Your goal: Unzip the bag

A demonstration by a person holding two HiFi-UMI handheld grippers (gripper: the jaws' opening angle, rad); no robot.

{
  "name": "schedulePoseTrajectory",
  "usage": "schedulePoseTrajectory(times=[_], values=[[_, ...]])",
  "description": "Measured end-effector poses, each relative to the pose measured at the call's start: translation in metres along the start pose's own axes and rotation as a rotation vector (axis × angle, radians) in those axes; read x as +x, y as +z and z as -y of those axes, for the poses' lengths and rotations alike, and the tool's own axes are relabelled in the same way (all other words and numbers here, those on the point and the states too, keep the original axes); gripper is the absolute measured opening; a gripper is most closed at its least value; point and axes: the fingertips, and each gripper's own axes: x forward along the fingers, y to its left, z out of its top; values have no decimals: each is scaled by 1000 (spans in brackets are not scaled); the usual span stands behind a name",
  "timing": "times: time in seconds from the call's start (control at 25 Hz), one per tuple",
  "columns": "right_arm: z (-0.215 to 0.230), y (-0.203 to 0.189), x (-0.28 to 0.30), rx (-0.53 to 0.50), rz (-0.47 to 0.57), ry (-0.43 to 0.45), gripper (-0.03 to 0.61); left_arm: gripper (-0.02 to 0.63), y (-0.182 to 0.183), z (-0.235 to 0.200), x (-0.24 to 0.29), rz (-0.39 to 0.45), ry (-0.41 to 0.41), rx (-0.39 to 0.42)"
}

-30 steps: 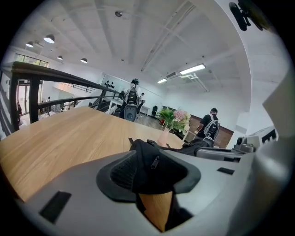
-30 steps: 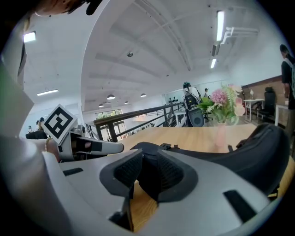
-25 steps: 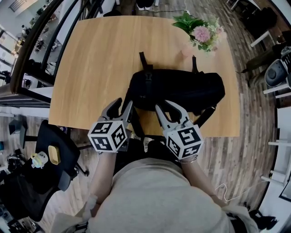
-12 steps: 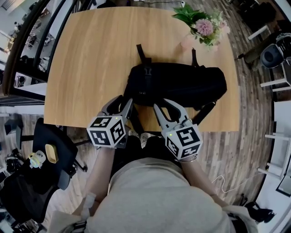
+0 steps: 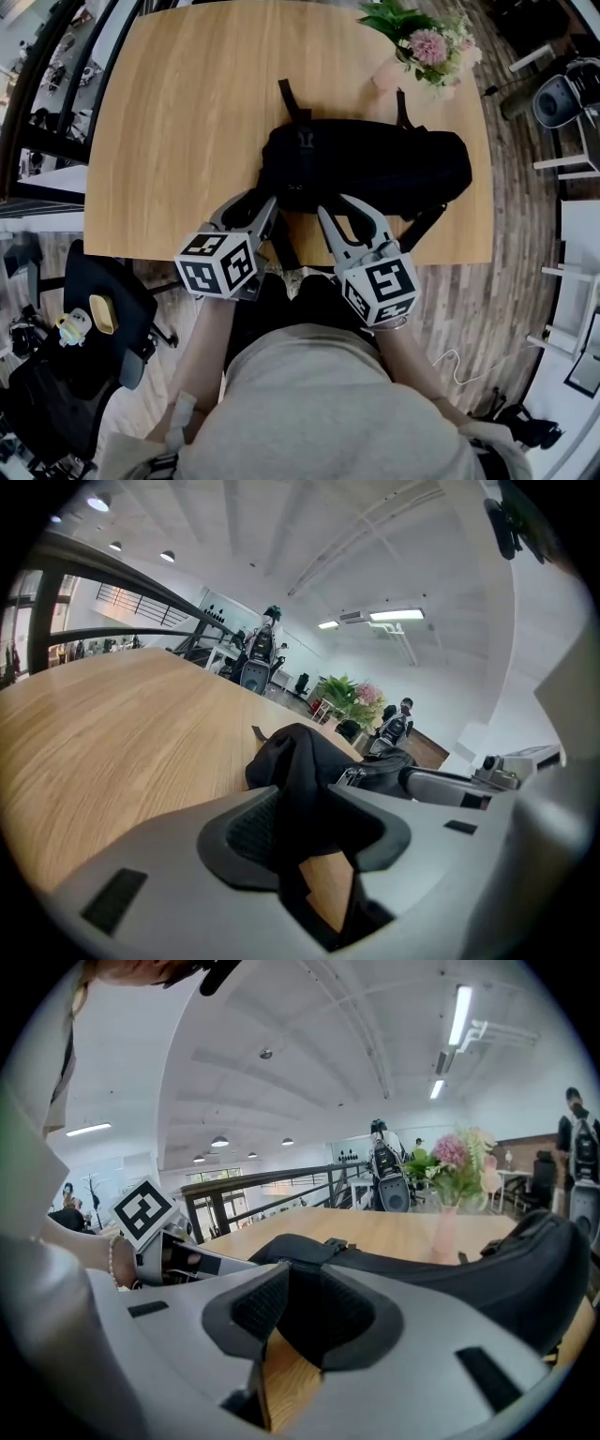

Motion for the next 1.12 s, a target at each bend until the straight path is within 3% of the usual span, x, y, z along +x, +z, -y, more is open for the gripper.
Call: schedulePoseTrajectory(times=[0.12, 0.32, 0.52, 1.12], values=[[-1, 0, 5, -28, -3, -1, 98, 155, 1, 3, 1, 5, -28, -17], [-4, 3, 10, -79, -6, -1, 98, 61, 1, 13, 1, 15, -67, -20], [-13, 18, 13, -195, 31, -10, 98, 52, 6, 18, -2, 17, -81, -18], [-33, 30, 28, -528, -17, 16, 100, 37, 34, 30, -13, 46, -104, 44]])
